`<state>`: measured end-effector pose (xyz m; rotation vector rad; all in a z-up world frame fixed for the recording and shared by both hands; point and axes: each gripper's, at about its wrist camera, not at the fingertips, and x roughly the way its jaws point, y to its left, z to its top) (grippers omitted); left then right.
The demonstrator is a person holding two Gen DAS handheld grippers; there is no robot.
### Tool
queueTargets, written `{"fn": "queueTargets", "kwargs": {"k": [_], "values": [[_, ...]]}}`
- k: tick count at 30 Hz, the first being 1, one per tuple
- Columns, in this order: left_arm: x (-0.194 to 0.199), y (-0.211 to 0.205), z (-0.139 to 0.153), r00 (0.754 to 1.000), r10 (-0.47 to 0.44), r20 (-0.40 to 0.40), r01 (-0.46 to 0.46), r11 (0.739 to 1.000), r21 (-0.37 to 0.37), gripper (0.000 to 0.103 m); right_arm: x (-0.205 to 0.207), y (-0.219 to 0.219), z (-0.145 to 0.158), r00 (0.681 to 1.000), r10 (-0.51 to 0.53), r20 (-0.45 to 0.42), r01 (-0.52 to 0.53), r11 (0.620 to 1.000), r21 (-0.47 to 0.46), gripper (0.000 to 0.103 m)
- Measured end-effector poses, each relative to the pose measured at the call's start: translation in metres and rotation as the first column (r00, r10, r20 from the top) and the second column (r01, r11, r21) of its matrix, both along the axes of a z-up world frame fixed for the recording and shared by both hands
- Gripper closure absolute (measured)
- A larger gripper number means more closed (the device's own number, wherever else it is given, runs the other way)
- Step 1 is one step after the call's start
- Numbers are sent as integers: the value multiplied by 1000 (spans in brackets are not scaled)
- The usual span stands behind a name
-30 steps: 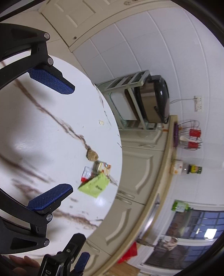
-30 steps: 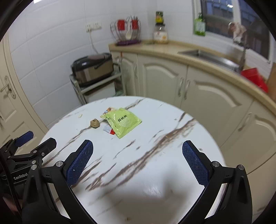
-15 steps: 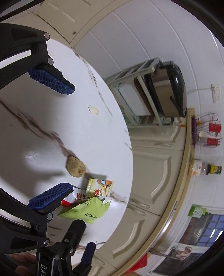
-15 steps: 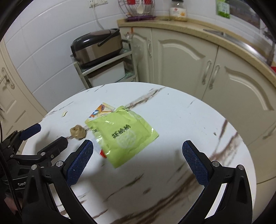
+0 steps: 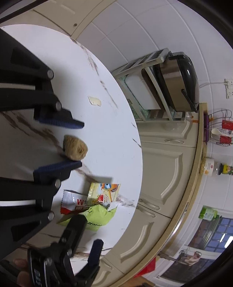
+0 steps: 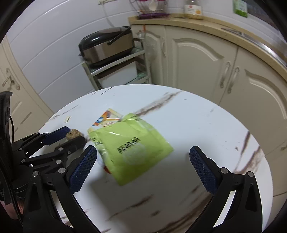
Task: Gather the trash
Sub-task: 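Grasp the small bread piece with the left tool while the right tool grasps the green packet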
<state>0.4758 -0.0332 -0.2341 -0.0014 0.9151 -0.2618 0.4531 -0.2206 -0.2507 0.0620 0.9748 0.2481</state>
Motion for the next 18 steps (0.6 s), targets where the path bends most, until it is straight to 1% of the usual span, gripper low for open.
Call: {"fn": "queueTargets", "kwargs": {"k": [1,4,5,6,7,8,9,10,11,12,13,14,16,18], "values": [[4,3,-1,1000,4,-2,-4,1000,-3,79,2,4,-2,1000,7,-5,-7,1000,-4,0],[1,13,-4,1000,14,-1,-14,1000,-6,79,7,13,-10,1000,12,-24,-12,1000,-20,0],[2,15,-5,1000,15,-1,-15,1000,-9,79,8,14,-12,1000,10,-26,-10,1000,-27,3],[-5,18,-4,1000,15,1,-15,1000,-12,79,8,15,-15,1000,9,-14,-10,999,-40,8],[-3,20,-4,1000,17,4,-17,1000,-13,79,7,16,-14,1000,11,-4,-11,999,-45,15],[-9,20,-4,1000,17,6,-17,1000,-15,79,6,16,-13,1000,17,2,-16,999,-39,20],[-9,22,-4,1000,17,6,-17,1000,-20,79,5,14,-11,1000,26,4,-26,999,-22,32],[-18,21,-1,1000,16,9,-16,1000,-21,79,3,13,-8,999,31,12,-31,999,-9,45],[-19,21,0,1000,14,13,-14,1000,-23,79,2,12,-7,999,38,14,-38,999,1,55],[-21,21,1,1000,11,15,-11,1000,-26,79,1,12,-6,999,50,12,-50,999,17,61],[-26,21,2,1000,9,17,-8,1000,-29,79,-1,12,-6,998,54,11,-54,998,20,63],[-40,19,6,1000,10,22,-9,1000,-29,79,-2,12,-6,998,56,10,-56,998,21,64],[-49,18,9,1000,9,27,-8,1000,-29,79,-4,9,-6,999,52,12,-53,998,41,74],[-56,19,12,999,7,31,-6,1000,-31,79,-9,3,-3,999,39,22,-41,997,64,78]]}}
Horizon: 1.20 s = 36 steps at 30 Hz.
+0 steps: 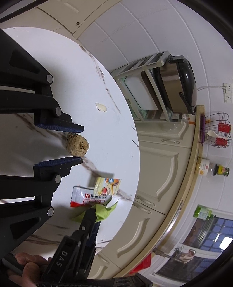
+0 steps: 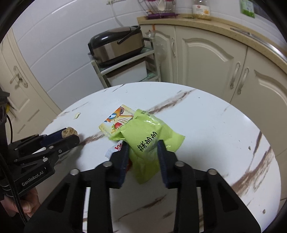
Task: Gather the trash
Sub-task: 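Grasp the small bread piece with the left tool while the right tool grasps the green packet, then carry the bread piece and green packet with both tools over the blue bin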
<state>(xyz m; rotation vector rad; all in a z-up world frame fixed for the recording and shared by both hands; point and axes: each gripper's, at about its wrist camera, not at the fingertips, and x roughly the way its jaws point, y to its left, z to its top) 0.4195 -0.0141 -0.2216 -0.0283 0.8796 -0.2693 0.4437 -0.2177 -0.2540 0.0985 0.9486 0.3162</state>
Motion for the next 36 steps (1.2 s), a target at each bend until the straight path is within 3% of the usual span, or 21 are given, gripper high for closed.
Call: {"fn": "queueTargets", "kwargs": {"k": [13,29,36], "values": [[-72,-17,29,999,-19,34,20,1000,-9,80,-49,-30,22,998,-40,42,37,997,69,90],[-168,-88,79,980,-160,115,159,987,19,79,-145,-97,66,980,-143,134,125,983,138,95],[-197,-109,89,970,-207,130,204,978,37,79,-178,-127,70,974,-177,144,153,975,163,97]]}}
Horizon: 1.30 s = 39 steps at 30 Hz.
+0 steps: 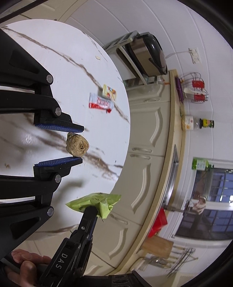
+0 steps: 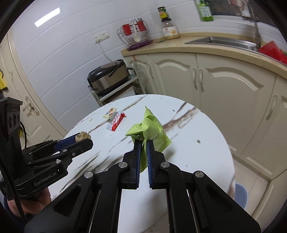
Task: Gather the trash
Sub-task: 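Carry the bread piece and green packet with both tools over the blue bin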
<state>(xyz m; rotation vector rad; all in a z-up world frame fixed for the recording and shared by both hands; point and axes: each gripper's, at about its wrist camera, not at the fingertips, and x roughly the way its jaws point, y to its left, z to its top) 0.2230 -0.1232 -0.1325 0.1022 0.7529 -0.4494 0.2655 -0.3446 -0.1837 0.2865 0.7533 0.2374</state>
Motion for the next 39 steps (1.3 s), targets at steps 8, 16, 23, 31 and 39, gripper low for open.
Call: {"fn": "queueTargets", "kwargs": {"k": [8,16,23,31,39], "values": [[-26,-28,14,998,-63,31,63,998,8,79,-35,-25,10,999,-37,35,36,999,16,97],[-51,-89,22,983,-176,47,176,984,6,80,-83,-80,28,987,-137,85,135,990,35,97],[-68,-168,16,949,-316,22,316,949,1,79,-132,-143,36,960,-260,103,256,966,46,97],[-54,-250,-16,907,-417,-51,419,907,35,79,-164,-220,-1,917,-397,26,395,916,67,97],[-9,-336,-69,871,-456,-181,476,875,86,79,-157,-284,-89,873,-464,-151,481,871,105,97]]}}
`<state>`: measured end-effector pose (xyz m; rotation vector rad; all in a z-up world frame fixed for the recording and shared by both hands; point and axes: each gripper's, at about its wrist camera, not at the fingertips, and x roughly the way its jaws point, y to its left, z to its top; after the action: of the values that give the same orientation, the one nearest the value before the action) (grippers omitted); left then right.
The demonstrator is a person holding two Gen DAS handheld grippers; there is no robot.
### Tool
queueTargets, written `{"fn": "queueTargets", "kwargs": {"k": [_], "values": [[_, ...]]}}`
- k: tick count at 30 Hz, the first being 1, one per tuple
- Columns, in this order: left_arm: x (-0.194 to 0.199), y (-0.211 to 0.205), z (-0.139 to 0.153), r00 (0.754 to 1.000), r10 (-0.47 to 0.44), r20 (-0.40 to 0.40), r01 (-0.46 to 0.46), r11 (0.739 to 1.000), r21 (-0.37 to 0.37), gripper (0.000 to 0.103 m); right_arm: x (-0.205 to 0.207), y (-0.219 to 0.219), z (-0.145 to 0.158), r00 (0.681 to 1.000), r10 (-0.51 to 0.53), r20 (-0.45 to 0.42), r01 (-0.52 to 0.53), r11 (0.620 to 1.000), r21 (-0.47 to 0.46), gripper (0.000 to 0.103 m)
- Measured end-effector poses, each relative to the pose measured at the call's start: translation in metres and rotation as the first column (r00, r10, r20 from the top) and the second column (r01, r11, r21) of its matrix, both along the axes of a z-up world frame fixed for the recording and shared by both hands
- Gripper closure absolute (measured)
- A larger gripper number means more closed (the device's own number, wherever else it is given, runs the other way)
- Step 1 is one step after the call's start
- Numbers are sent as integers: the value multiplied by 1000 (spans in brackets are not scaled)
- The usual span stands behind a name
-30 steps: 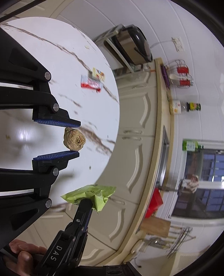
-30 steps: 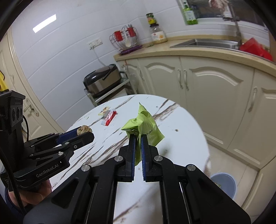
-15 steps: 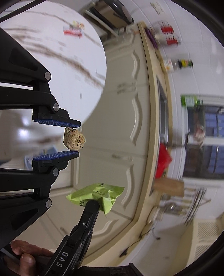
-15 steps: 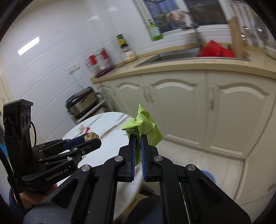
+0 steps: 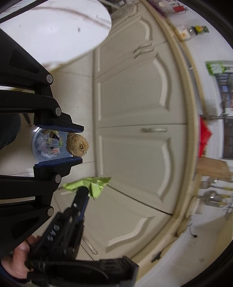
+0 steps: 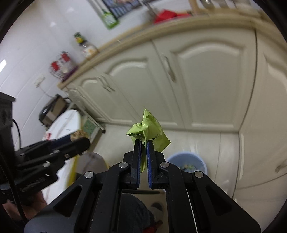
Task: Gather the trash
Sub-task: 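Carry the bread piece and green packet with both tools over the blue bin, then open both tools to drop the bread and packet into the bin, then return both tools to the table above the remaining trash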
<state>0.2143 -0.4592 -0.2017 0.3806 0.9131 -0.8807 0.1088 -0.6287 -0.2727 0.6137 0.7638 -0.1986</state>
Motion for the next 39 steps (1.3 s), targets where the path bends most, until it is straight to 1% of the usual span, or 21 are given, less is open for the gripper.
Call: {"fn": "queueTargets", "kwargs": {"k": [2,5,7,9,10,11,12,13,14,15,16,17,18,19,20,22,23,25,28,34,39], "values": [[14,-19,-16,1000,-8,-26,9,999,33,79,3,-13,-25,999,-12,-37,13,999,36,97],[30,-47,-37,999,-11,-37,15,996,91,79,7,-26,-56,996,-19,-82,25,997,77,97],[40,-58,-48,999,-10,-41,15,993,119,78,11,-33,-77,993,-23,-113,35,994,100,96],[47,-70,-58,999,-11,-50,17,990,138,76,13,-39,-92,991,-27,-133,44,992,120,95],[51,-75,-62,999,-9,-52,17,989,145,72,15,-41,-99,989,-28,-142,46,990,130,93],[53,-81,-65,999,-6,-52,14,988,151,64,16,-43,-106,988,-29,-153,50,990,135,93],[57,-84,-68,999,0,-48,8,988,154,58,16,-44,-111,987,-29,-161,52,989,141,92],[59,-87,-70,999,5,-45,2,988,156,46,17,-46,-116,985,-30,-168,55,988,147,92],[62,-91,-71,999,12,-40,-5,988,157,36,18,-45,-118,985,-32,-172,58,987,149,92],[66,-94,-72,999,19,-36,-13,987,157,34,19,-46,-123,983,-31,-181,59,986,153,88],[69,-96,-73,999,25,-37,-19,987,158,31,19,-46,-125,982,-31,-187,60,986,155,79],[68,-97,-75,999,28,-39,-22,987,158,30,19,-47,-127,981,-33,-193,64,986,156,73],[68,-96,-77,999,31,-39,-25,987,159,30,19,-47,-129,980,-39,-196,70,985,157,59],[68,-96,-79,999,38,-34,-32,986,161,27,18,-48,-130,979,-48,-198,80,984,159,43],[67,-94,-79,999,46,-28,-41,986,162,22,16,-49,-131,978,-64,-197,97,982,163,35],[63,-91,-78,998,55,-12,-53,987,155,20,14,-53,-132,977,-89,-192,124,976,176,6],[58,-86,-76,998,58,-4,-57,987,151,19,12,-55,-131,974,-109,-196,145,973,179,0],[49,-76,-65,998,61,17,-63,988,141,14,10,-57,-129,966,-130,-222,168,972,162,0],[34,-67,-49,996,67,58,-74,990,119,9,10,-54,-123,960,-137,-244,174,975,138,0],[15,-37,-23,993,85,87,-91,993,72,7,4,-45,-90,964,-165,-211,188,978,93,0],[-1,-4,4,987,114,112,-117,993,20,5,2,-28,-52,969,-180,-170,190,981,43,0]]}}
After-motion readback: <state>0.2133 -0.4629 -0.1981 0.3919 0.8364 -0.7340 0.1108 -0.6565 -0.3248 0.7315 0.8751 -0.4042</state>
